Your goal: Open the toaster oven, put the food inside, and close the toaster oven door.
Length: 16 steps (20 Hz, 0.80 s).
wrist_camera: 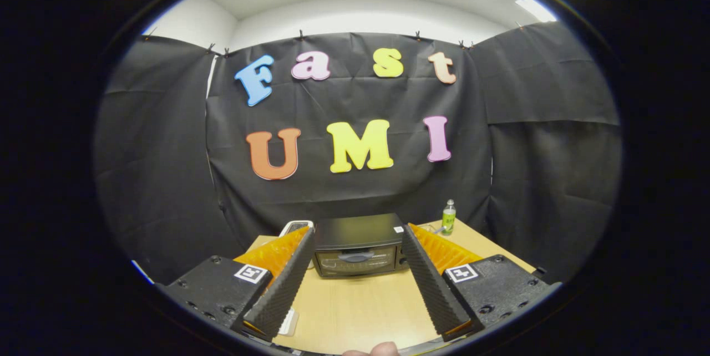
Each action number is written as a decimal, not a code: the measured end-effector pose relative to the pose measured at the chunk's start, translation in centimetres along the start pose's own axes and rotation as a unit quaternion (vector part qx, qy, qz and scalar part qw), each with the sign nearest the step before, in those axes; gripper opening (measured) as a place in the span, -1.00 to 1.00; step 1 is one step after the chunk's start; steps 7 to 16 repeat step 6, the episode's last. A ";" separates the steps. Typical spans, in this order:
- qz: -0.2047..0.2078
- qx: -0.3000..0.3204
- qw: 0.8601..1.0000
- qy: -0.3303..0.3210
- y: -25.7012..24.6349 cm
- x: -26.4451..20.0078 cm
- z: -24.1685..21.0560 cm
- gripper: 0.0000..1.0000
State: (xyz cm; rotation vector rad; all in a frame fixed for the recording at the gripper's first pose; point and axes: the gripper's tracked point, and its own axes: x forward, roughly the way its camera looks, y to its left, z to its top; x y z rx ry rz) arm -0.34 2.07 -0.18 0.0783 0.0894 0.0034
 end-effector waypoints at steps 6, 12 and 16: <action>0.000 0.000 1.000 -0.003 -0.1 0.1 0.0 1.00; 0.000 0.000 1.000 -0.003 -0.1 0.1 0.0 1.00; 0.000 0.000 1.000 -0.003 -0.1 0.1 0.0 1.00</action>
